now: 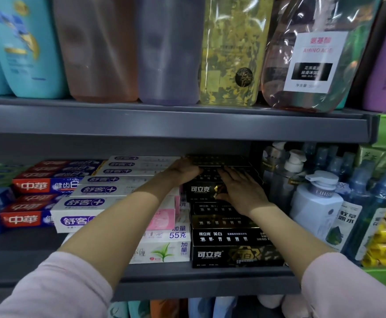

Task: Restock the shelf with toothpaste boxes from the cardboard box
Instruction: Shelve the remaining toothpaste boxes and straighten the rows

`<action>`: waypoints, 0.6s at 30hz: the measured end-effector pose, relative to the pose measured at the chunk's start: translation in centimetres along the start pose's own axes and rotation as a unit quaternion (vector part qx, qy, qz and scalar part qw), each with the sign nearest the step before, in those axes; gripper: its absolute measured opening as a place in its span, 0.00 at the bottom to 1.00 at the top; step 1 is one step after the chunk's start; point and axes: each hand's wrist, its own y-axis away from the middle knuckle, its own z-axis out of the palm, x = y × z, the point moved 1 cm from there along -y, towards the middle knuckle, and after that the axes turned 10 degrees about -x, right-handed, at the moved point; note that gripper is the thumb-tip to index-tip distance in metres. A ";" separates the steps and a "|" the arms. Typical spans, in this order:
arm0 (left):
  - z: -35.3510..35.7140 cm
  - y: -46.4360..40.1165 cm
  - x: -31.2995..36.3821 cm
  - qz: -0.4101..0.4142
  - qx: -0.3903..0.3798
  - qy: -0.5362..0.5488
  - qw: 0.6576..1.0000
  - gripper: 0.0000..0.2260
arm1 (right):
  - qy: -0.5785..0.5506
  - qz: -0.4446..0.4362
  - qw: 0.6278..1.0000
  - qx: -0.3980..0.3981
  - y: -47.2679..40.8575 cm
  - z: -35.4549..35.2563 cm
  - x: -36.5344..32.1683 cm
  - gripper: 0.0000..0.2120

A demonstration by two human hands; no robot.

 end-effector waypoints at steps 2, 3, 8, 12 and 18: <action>0.0 1.1 0.5 0.023 0.013 -0.034 0.999 0.17 | -0.010 -0.008 1.000 -0.011 0.2 -0.2 0.0 0.35; 0.0 1.8 0.6 0.032 0.019 -0.058 0.998 0.17 | -0.019 -0.016 1.000 -0.013 0.6 -0.3 -0.1 0.35; 0.5 5.2 -0.5 0.050 0.027 -0.165 0.985 0.17 | -0.122 -0.007 0.990 0.072 6.0 0.3 -1.1 0.28; 1.7 6.9 -1.0 0.015 0.011 -0.211 0.977 0.20 | -0.134 -0.012 0.988 -0.074 8.8 2.0 -2.0 0.34; 2.2 7.4 -0.9 -0.019 0.009 -0.222 0.975 0.23 | -0.057 -0.008 0.994 -0.093 8.6 3.9 -2.4 0.39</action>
